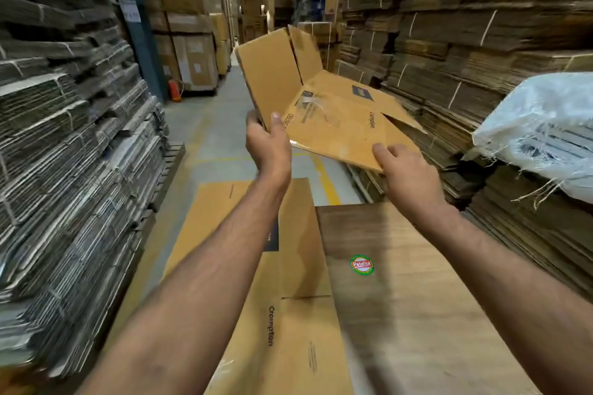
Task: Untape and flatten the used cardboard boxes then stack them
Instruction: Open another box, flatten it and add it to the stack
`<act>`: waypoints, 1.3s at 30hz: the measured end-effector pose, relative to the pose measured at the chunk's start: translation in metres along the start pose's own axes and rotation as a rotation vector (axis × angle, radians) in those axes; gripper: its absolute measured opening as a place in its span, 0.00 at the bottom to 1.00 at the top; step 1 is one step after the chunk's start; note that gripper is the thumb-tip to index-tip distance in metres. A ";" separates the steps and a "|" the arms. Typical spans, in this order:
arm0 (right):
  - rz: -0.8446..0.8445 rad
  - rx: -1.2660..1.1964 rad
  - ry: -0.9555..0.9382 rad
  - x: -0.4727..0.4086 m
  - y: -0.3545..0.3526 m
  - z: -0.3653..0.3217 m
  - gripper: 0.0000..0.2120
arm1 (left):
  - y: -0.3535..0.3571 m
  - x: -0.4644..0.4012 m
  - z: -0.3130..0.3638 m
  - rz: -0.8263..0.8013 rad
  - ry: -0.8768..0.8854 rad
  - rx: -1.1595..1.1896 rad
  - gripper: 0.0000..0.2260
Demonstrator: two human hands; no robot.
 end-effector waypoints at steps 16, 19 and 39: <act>-0.279 0.097 -0.465 0.085 0.040 -0.160 0.15 | -0.238 0.092 -0.086 0.310 -0.560 -0.093 0.17; -0.360 0.052 -0.446 0.121 0.052 -0.157 0.14 | -0.258 0.117 -0.087 0.155 -0.735 -0.039 0.14; -0.648 0.054 -0.384 0.256 0.102 -0.213 0.19 | -0.396 0.202 -0.148 -0.012 -1.202 0.080 0.05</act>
Point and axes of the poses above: each hand's wrist, its own x-axis away from the middle knuckle, its own y-axis out of the palm, z = x × y, the point moved 4 cm from there along -x, towards the middle knuckle, and after that the axes turned 1 degree about -y, right-handed, at the moved point
